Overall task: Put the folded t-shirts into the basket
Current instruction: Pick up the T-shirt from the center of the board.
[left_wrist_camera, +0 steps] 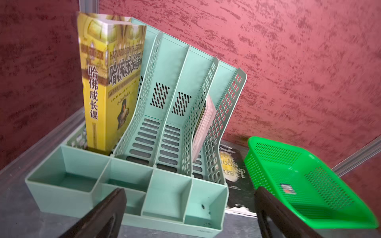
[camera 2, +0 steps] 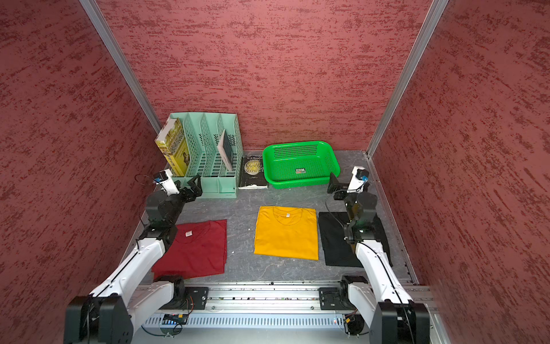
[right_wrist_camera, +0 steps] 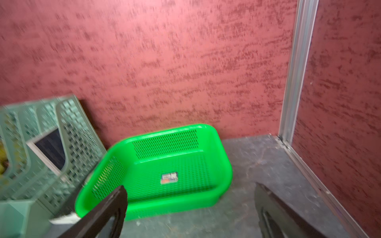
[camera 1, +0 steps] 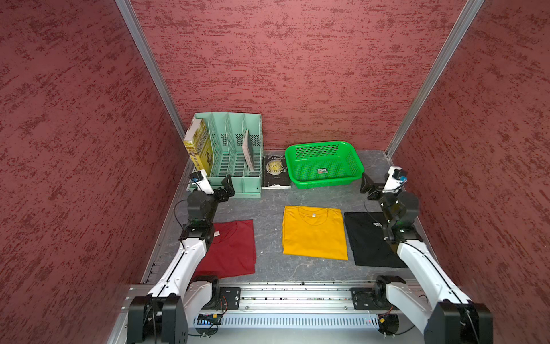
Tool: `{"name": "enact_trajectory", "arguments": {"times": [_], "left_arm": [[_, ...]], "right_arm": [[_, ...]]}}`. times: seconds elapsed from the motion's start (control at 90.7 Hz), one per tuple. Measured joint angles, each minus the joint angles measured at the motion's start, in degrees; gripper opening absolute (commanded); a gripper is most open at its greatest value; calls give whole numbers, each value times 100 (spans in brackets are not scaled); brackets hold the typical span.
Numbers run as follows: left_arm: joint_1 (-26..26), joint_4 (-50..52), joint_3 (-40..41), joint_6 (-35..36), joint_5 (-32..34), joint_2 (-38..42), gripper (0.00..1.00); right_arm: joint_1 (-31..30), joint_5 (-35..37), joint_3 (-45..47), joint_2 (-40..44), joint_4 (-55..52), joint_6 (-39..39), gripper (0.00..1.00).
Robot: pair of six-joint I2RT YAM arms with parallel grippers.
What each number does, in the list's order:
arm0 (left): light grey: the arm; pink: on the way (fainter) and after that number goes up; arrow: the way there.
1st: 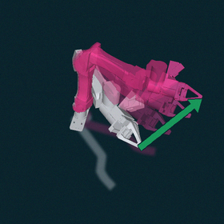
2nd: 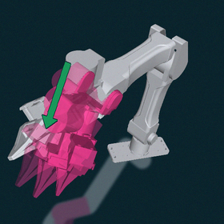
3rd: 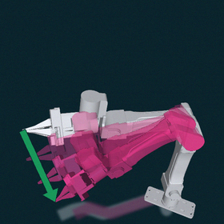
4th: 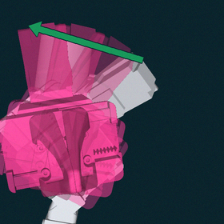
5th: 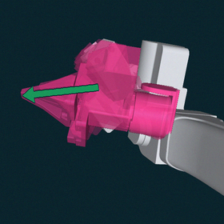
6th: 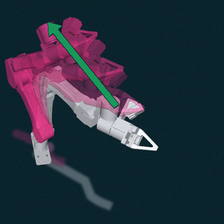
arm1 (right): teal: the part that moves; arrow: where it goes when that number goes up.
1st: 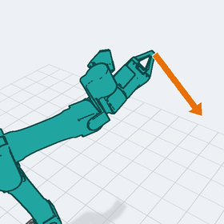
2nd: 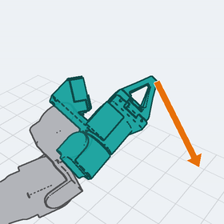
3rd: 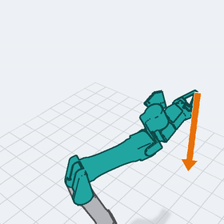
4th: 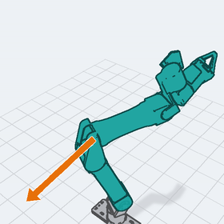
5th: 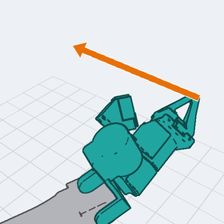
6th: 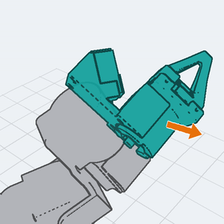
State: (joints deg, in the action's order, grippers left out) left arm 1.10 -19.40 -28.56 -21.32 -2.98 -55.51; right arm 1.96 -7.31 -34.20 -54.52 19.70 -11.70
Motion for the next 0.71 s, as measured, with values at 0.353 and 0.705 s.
{"name": "enact_trajectory", "arguments": {"times": [0.353, 0.705], "left_arm": [[-734, 1683, 289, -2522, -358, 160, 100], [-3886, 3217, -1047, -2247, 1060, -743, 100]], "right_arm": [[-619, -2000, -1252, -1480, -3768, -1902, 98], [-3274, -3250, -1209, -2721, -3670, -2295, 96]]}}
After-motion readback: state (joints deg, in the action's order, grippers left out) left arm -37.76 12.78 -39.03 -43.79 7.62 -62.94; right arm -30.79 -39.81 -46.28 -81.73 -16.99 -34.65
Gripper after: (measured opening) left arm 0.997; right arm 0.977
